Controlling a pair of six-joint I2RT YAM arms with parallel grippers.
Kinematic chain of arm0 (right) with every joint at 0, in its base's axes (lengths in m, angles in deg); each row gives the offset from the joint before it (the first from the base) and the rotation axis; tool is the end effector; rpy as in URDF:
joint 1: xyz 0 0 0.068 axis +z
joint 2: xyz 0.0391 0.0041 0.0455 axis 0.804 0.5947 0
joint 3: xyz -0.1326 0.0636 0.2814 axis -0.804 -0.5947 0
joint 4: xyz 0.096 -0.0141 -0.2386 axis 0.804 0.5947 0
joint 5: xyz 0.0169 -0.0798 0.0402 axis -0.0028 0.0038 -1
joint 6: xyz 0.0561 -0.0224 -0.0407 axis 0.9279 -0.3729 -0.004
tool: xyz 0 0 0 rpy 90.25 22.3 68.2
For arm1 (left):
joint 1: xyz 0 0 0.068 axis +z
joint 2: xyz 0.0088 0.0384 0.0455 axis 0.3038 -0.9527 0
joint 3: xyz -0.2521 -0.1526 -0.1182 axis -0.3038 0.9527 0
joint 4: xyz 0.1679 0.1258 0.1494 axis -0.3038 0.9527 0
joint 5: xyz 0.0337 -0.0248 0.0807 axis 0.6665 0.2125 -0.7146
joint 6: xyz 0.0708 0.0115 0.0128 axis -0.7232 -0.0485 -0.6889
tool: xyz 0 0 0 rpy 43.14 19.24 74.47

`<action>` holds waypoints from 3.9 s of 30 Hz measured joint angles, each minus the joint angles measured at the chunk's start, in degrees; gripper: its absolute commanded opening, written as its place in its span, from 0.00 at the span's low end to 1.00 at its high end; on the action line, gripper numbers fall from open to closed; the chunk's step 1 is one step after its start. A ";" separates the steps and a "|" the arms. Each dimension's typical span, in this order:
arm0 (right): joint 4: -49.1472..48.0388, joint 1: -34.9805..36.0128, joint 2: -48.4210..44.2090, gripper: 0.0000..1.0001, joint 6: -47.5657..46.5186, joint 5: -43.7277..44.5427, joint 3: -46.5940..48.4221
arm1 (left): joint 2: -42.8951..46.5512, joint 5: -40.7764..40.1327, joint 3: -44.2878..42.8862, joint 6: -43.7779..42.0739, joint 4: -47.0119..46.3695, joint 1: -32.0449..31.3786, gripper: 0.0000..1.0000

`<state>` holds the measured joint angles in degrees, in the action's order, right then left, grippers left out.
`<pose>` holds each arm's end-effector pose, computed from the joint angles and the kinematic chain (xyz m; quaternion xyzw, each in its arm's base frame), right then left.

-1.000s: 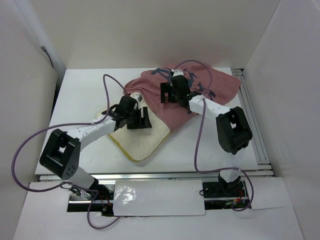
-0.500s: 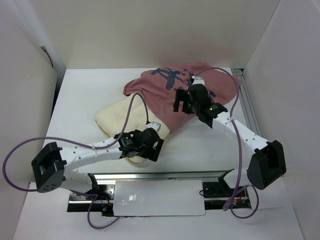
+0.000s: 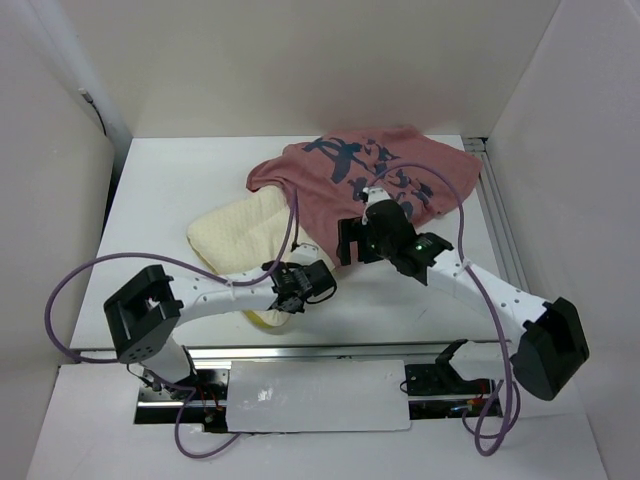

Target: Put the pillow into the pillowcase

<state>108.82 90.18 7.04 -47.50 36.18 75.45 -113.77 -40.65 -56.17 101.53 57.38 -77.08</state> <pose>0.2230 0.1601 0.2970 -0.1147 0.9010 0.1662 0.3840 0.1802 -0.2438 0.2171 0.0483 0.9505 0.0228 0.3062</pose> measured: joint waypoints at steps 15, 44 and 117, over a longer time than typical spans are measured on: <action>2.49 9.79 -2.45 0.73 0.37 8.76 -3.23 | 21.42 2.40 -5.53 -9.75 -3.63 0.11 0.00; 4.94 11.13 8.11 0.00 0.46 16.68 9.29 | 19.30 0.42 -7.02 -12.94 -5.60 0.37 0.00; 17.03 2.75 66.49 0.00 -16.70 22.67 76.76 | -7.43 32.57 -8.46 -7.26 -21.31 42.69 0.00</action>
<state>125.85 92.93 73.53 -64.20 58.84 152.21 -121.20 -8.08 -64.63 94.27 36.07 -34.40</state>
